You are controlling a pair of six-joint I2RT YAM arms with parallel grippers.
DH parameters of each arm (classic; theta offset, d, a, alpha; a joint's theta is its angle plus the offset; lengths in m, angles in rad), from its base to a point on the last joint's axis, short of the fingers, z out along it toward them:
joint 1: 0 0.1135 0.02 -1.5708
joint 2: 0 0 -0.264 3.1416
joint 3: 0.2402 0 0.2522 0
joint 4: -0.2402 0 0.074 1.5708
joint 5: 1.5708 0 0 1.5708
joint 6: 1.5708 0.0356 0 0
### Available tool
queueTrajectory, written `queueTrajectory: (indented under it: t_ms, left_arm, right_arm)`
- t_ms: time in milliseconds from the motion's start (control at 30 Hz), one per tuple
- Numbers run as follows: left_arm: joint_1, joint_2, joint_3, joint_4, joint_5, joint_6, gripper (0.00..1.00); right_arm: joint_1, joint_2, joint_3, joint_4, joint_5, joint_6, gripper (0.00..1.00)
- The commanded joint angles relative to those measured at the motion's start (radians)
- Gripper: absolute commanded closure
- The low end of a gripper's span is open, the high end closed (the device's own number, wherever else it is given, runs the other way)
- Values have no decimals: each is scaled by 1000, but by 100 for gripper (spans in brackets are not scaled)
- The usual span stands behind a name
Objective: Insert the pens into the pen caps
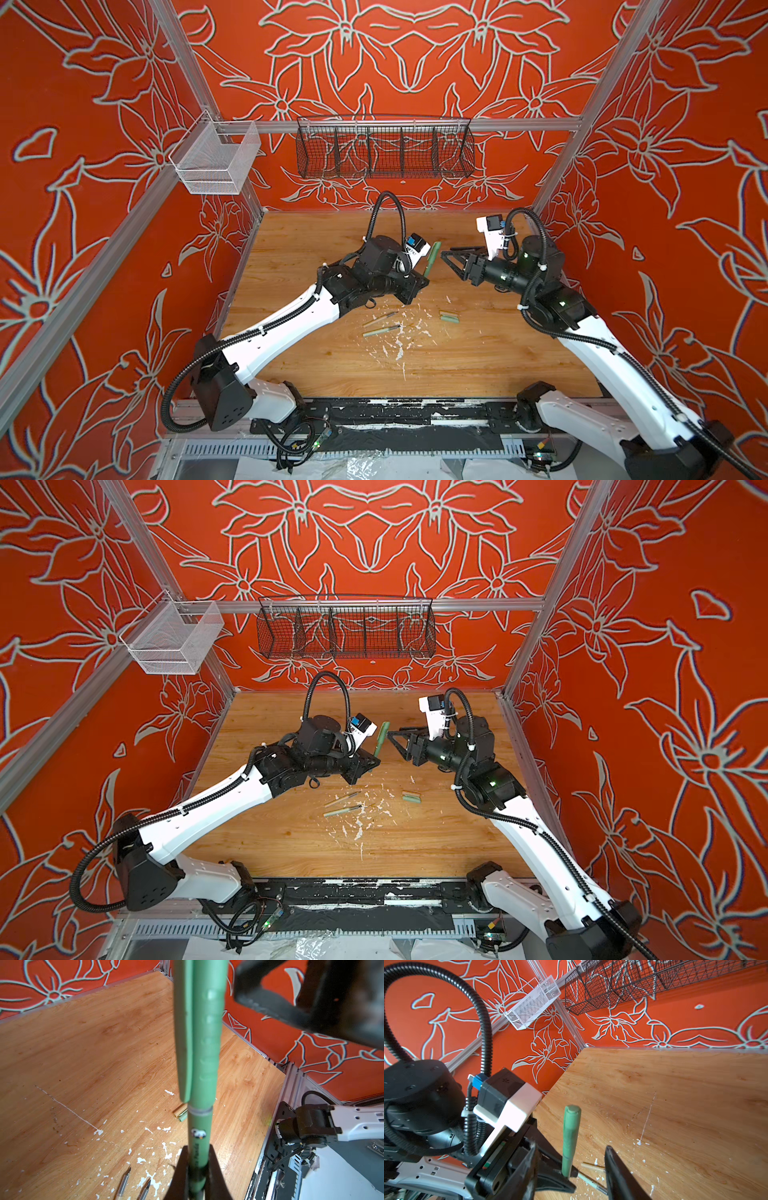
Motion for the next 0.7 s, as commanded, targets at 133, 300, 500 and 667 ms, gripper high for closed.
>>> queueTrajectory:
  t_ms: [133, 300, 500, 667]
  left_arm:
    - [4, -32, -27, 11, 46, -9, 100]
    - [7, -36, -33, 13, 58, -9, 100]
    - [10, -29, -32, 20, 63, -8, 100]
    - [12, -26, -26, 23, 75, -8, 100]
  right_arm:
    - [-32, 48, -43, 227, -178, 93, 50]
    - [-44, 76, -51, 272, -205, 116, 52]
    - [-45, 98, -56, 278, -225, 121, 56]
    - [-45, 100, -48, 239, -233, 93, 57]
